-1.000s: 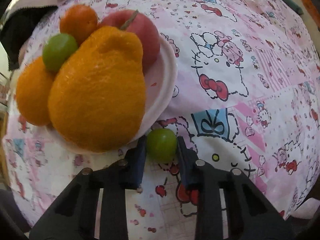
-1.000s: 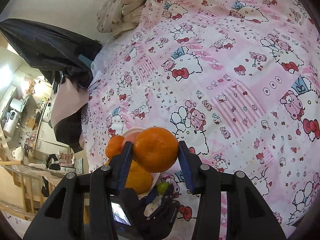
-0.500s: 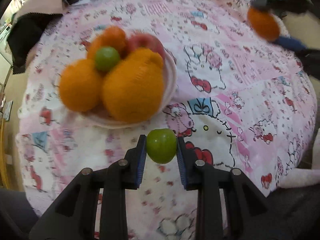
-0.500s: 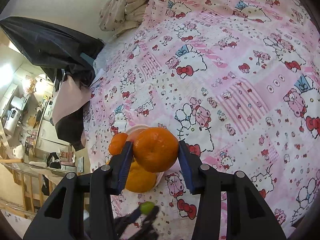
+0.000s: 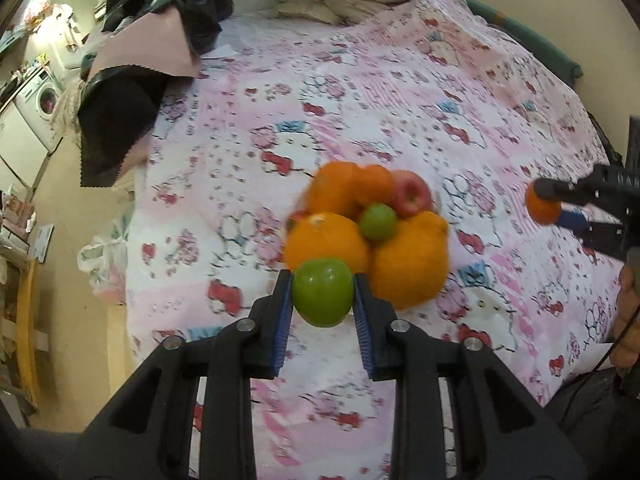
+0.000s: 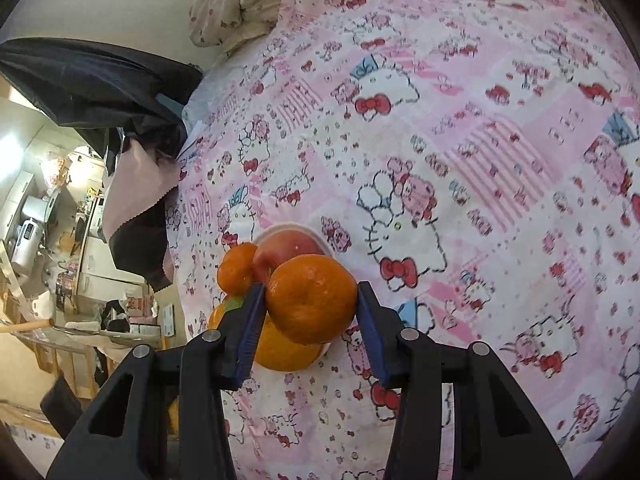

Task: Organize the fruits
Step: 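Set the mandarin on the plate with the right tool while the left tool sets the lime there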

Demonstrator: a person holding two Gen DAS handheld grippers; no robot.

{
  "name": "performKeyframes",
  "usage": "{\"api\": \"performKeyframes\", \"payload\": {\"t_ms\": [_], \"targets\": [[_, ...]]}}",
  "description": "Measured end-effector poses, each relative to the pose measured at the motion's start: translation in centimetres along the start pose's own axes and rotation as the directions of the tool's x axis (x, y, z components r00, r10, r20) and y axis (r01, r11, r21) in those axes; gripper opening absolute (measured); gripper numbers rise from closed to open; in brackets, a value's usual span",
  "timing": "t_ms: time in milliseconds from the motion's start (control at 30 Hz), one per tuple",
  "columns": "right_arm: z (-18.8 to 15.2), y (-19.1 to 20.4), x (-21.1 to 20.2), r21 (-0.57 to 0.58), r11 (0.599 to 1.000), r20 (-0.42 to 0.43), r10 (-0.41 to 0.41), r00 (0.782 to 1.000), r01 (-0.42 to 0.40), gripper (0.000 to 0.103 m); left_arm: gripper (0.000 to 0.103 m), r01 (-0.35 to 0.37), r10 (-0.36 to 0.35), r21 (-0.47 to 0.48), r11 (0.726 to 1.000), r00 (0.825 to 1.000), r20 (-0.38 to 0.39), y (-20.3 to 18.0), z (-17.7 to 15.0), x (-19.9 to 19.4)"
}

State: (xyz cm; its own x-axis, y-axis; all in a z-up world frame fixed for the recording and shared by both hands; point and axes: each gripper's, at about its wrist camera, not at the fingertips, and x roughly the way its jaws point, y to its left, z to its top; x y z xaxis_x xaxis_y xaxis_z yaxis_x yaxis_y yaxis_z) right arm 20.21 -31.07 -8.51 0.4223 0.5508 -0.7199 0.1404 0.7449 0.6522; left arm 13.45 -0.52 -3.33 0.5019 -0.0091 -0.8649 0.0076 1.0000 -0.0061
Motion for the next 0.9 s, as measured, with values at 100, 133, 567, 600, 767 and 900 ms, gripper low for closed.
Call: {"api": "performKeyframes", "payload": {"t_ms": [100,133,567,600,767,900], "targets": [[-0.3,-0.3,1.5,0.031,0.999,-0.030,0.024,0.999,-0.023,0.048,0.025,-0.003,0.003,0.016,1.000,1.000,0.002,0.8,-0.1,0.5],[-0.4,-0.4,2.0,0.035,0.999,-0.040,0.024,0.999,-0.023,0.048,0.025,0.003,-0.003,0.015,1.000,1.000,0.010,1.0,-0.2,0.6],[0.1,-0.8,9.5,0.071,0.997,-0.118,-0.034,0.992,0.043,0.048,0.025,0.062,-0.061,-0.045,0.997,0.998,0.033,1.8,-0.3,1.9],[0.1,-0.9,9.9,0.080,0.996,-0.126,-0.036,0.991,0.046,0.048,0.025,0.068,-0.067,-0.049,0.996,0.997,0.034,1.7,-0.1,2.0],[-0.2,-1.6,12.1,0.145,0.988,-0.176,-0.030,0.984,0.056,0.055,0.025,0.078,-0.076,-0.063,0.995,0.997,0.030,1.8,0.2,2.3],[-0.3,-2.2,12.0,0.189,0.981,-0.183,-0.011,0.983,0.046,0.060,0.025,0.079,-0.077,-0.086,0.993,0.997,0.019,2.2,0.1,2.7]]}}
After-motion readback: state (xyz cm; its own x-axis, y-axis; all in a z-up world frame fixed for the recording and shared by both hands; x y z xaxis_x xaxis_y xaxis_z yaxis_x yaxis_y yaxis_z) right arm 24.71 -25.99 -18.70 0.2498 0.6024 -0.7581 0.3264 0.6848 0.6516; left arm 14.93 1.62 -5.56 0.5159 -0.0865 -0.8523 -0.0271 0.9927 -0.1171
